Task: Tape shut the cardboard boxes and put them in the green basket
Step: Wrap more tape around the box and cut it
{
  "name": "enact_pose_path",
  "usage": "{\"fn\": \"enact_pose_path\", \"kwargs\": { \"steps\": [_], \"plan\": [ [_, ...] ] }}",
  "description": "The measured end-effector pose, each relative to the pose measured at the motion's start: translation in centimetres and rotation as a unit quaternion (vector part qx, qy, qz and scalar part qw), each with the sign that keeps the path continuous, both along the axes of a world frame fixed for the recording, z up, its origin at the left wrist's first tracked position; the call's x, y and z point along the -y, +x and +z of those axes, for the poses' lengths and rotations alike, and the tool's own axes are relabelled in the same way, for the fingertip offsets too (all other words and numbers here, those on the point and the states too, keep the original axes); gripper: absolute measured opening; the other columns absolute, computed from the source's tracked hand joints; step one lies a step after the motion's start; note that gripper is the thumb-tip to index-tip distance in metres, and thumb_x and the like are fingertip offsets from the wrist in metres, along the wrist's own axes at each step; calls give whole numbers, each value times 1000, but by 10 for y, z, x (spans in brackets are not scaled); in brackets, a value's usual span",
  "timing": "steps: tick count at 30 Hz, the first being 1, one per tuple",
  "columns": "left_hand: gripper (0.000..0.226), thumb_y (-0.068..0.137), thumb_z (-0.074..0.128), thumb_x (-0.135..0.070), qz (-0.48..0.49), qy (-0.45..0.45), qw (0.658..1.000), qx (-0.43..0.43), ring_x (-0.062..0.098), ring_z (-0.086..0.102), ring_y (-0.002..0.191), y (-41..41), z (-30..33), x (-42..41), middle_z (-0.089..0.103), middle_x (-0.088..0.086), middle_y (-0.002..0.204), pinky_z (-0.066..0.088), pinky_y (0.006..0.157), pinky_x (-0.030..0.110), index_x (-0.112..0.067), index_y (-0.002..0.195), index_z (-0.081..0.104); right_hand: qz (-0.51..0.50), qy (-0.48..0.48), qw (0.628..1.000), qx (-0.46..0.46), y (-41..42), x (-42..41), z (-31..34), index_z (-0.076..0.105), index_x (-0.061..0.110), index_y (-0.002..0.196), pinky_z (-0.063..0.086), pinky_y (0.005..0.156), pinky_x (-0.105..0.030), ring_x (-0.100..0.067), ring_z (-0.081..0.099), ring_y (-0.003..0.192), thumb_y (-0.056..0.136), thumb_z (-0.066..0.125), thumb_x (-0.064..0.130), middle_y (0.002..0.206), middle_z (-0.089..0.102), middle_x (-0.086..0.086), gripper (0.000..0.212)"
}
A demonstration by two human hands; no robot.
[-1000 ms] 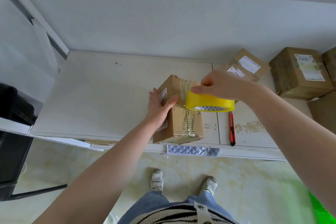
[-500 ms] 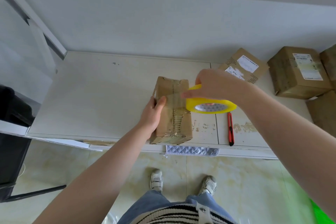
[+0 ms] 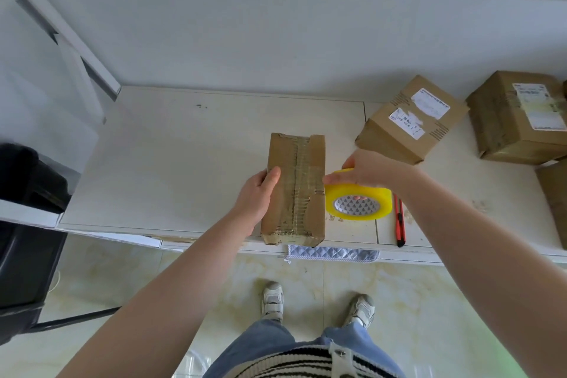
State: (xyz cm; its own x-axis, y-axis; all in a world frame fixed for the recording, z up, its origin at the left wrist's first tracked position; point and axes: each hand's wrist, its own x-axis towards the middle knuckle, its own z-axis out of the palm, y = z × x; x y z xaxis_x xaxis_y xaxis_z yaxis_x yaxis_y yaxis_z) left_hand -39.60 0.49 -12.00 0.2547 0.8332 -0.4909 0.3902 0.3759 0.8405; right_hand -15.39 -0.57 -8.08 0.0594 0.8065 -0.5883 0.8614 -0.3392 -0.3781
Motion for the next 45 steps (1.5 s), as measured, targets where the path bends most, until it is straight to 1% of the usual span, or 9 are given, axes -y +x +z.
{"fn": "enact_pose_path", "kwargs": {
  "steps": [8,16,18,21,26,30,33,41,45],
  "plan": [
    [52,78,75,-52,8,-27,999,-29,9,63,98,17,13,-6,66,-15,109,48,89,30,-23,119,61,16,3,1000,16,0,-1,-5,62,21,91,45,61,-26,-11,64,75,68,57,83,79,65,8,67],
    [43,72,82,-43,44,-110,990,77,15,70,91,38,12,7,73,2,110,55,74,31,-24,107,64,42,51,990,128,10,6,35,58,19,66,38,52,-26,-12,59,60,68,58,82,62,60,4,63],
    [56,74,81,-42,50,-92,991,86,15,68,96,41,14,10,68,5,121,55,74,31,-24,120,56,46,58,984,162,5,5,42,56,15,69,37,54,-28,-14,57,60,70,58,80,62,56,3,65],
    [96,83,75,-39,13,58,998,-38,23,45,133,44,18,9,39,7,151,39,109,39,-25,155,13,46,59,981,180,-3,4,48,51,16,69,38,56,-29,-13,54,61,72,58,79,65,55,3,64],
    [70,102,37,-45,-71,174,964,-189,25,1,151,65,24,18,-10,6,164,7,120,40,-22,157,1,52,70,981,174,-12,4,52,52,13,64,34,49,-26,-11,52,53,72,54,82,57,53,5,69],
    [101,75,15,-84,-69,132,961,-232,25,-1,151,52,18,14,-12,5,164,3,121,46,-27,156,-6,29,101,994,40,-5,4,64,43,15,57,27,48,-26,-11,32,41,79,47,79,48,33,6,68],
    [109,67,27,-93,-50,77,979,-181,31,3,150,38,17,7,-11,2,164,6,118,50,-37,154,-7,20,127,991,-47,-3,8,69,45,14,62,27,50,-27,-10,33,44,89,51,64,53,35,5,57],
    [104,66,35,-82,-53,35,989,-134,33,6,148,29,20,2,-8,0,164,9,115,54,-43,153,-7,5,151,986,-72,-15,12,68,50,15,63,31,55,-30,-16,39,54,91,52,60,60,39,-2,53],
    [101,67,36,-79,-42,27,992,-116,32,5,149,22,20,4,-6,-1,164,7,116,52,-43,153,-5,38,156,986,47,-18,8,65,36,19,54,26,49,-26,-11,34,45,86,53,67,51,34,6,60]
  ]
}}
